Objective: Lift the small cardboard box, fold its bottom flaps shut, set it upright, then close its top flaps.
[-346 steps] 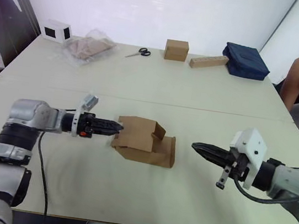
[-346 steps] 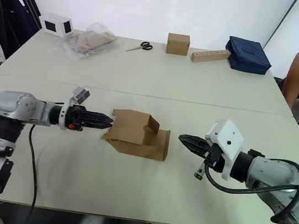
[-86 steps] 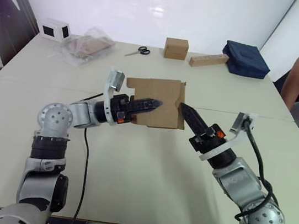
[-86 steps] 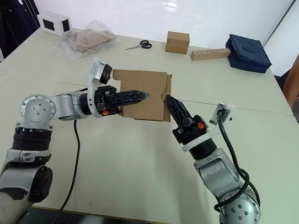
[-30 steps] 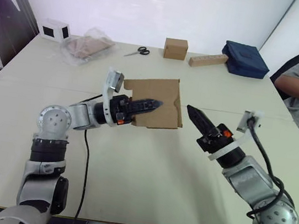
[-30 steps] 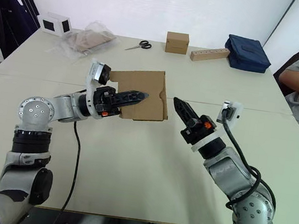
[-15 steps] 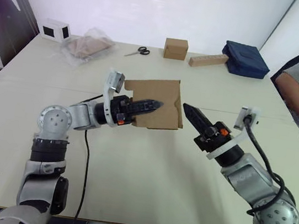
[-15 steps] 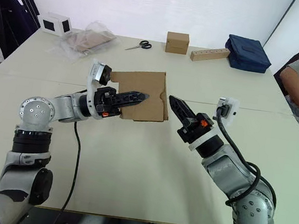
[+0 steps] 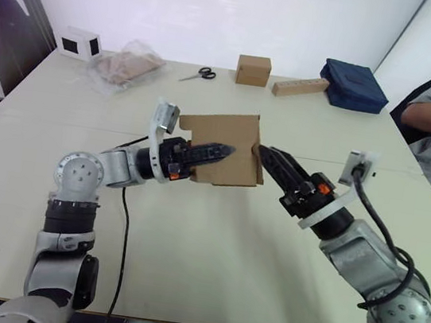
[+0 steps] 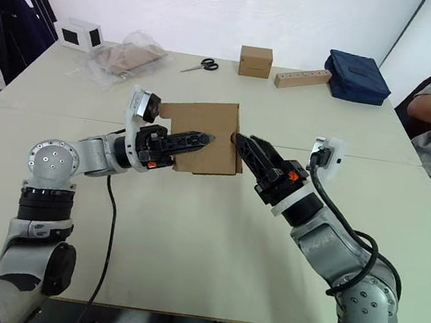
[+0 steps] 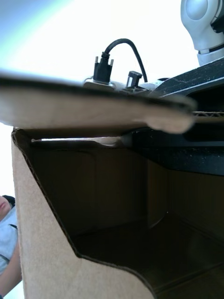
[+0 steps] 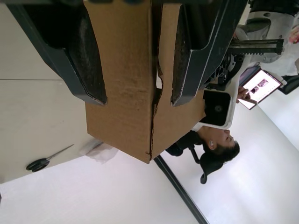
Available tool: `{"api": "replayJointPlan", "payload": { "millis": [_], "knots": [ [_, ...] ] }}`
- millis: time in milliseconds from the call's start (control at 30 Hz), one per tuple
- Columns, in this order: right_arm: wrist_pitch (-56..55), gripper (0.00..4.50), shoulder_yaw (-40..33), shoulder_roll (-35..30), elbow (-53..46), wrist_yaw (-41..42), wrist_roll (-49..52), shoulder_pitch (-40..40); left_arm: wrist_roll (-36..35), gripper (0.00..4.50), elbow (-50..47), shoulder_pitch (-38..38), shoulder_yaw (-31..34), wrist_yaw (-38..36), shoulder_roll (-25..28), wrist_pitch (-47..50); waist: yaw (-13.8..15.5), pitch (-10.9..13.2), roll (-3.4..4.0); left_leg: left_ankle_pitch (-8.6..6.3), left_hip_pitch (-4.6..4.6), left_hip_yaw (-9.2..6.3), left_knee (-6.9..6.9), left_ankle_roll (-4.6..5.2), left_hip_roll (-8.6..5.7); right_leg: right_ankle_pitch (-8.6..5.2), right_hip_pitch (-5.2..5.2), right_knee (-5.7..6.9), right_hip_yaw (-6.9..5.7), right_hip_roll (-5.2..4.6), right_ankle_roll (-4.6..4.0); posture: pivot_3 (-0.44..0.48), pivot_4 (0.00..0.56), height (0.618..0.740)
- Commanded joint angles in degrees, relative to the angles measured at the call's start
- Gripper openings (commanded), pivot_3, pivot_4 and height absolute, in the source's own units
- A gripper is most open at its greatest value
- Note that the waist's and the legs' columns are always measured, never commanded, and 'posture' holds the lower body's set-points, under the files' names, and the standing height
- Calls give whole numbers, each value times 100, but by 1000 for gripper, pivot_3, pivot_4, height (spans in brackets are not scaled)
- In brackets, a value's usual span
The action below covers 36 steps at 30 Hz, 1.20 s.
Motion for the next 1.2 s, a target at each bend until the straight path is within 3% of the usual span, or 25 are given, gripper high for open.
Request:
{"api": "replayJointPlan", "payload": {
  "millis": [33, 633, 967, 1200],
  "knots": [
    [-69, 2294, 25, 55, -52, 37, -146, -50, -124, 0, -131, -53, 57, -29, 21, -69, 1, 0, 0, 0, 0, 0, 0, 0, 0, 0, 0, 0, 0, 0, 0, 0, 150, 740],
    [-89, 2294, -261, 110, 211, 118, -347, 100, -122, 0, -156, -38, 48, -14, 18, -76, -2, 0, 0, 0, 0, 0, 0, 0, 0, 0, 0, 1, 0, 1, 0, 0, 150, 740],
    [-191, 2294, -516, 183, -61, -57, 1113, 142, -85, 0, -116, -13, 62, 4, 40, -95, 1, 0, 0, 0, 0, 0, 0, 0, -1, 0, -1, 0, 1, -1, 0, 0, 150, 740],
    [-247, 2294, -362, 229, -99, -110, 1302, 301, -92, 0, -84, -60, 79, 36, 12, -132, 1, 0, 0, 0, 0, 0, 0, 0, -1, 0, 0, 1, 1, -1, 0, 0, 150, 740]
  ]
}}
